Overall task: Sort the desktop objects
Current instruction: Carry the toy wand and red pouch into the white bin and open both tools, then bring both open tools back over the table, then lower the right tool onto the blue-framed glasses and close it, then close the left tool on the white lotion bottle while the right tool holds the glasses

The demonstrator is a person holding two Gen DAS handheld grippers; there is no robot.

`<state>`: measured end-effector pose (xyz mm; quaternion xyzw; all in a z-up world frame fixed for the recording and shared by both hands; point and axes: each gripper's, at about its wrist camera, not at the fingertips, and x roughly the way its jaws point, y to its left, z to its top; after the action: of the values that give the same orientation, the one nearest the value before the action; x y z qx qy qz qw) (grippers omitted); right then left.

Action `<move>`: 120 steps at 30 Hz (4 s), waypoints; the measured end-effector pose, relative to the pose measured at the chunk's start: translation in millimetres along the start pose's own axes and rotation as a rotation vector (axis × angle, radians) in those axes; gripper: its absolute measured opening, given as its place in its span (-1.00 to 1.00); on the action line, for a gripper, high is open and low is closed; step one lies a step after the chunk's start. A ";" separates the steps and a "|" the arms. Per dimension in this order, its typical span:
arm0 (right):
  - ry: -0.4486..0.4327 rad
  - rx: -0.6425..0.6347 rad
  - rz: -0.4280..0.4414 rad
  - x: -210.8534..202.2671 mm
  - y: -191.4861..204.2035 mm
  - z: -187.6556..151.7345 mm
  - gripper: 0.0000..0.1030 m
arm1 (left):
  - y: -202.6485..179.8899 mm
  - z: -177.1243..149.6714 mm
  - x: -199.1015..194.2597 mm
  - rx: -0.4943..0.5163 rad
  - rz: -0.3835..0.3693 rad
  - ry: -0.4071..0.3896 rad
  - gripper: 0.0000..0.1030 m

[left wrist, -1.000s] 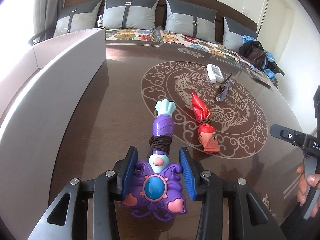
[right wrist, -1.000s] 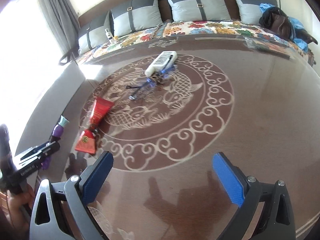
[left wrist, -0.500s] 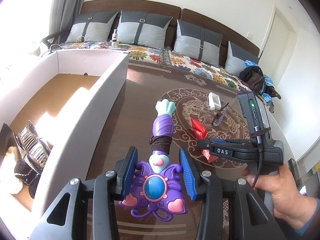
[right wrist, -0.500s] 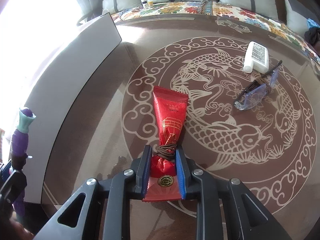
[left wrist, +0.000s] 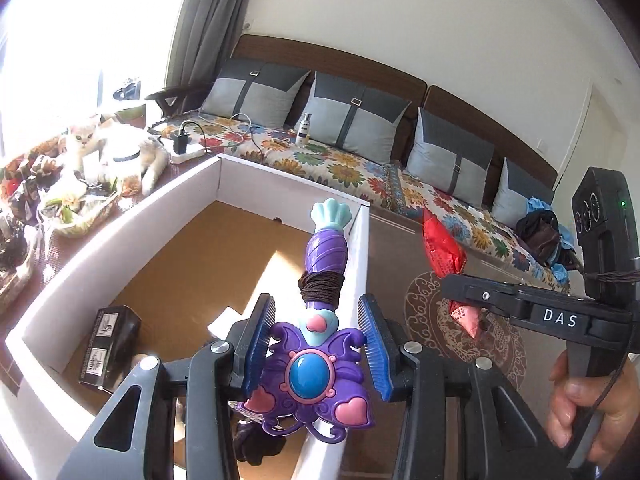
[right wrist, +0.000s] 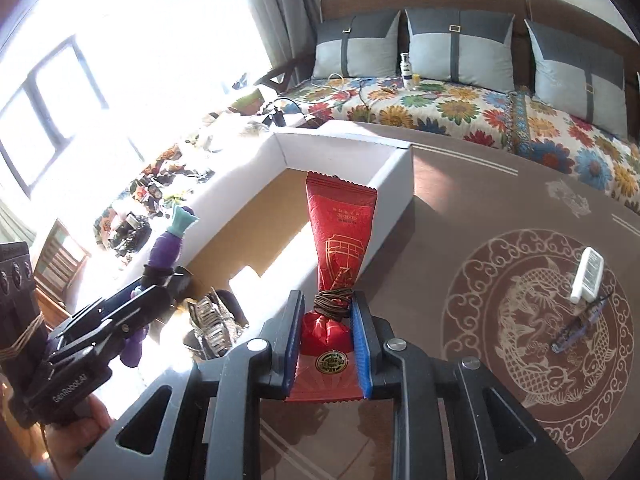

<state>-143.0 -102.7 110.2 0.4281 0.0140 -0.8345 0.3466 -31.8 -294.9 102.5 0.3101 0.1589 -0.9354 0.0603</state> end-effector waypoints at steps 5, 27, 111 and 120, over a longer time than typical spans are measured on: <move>0.028 -0.069 0.058 50.0 75.7 23.5 -0.53 | 60.4 5.6 14.8 -0.039 0.115 0.055 -0.16; -0.128 -0.035 -0.117 17.9 10.5 -27.7 0.95 | 66.2 -43.7 16.0 -0.076 0.267 0.141 0.62; -0.080 0.432 -0.722 -65.9 -359.8 -183.9 -0.53 | -219.1 -148.3 193.6 0.402 -0.021 0.335 1.00; -0.100 0.476 -0.686 -97.6 -374.4 -214.6 -0.26 | -222.0 -147.2 195.6 0.399 -0.011 0.342 1.00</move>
<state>-174.5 305.7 -57.3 0.4256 -0.0543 -0.9013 -0.0597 -152.7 -39.2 -68.4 0.4684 -0.0193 -0.8826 -0.0350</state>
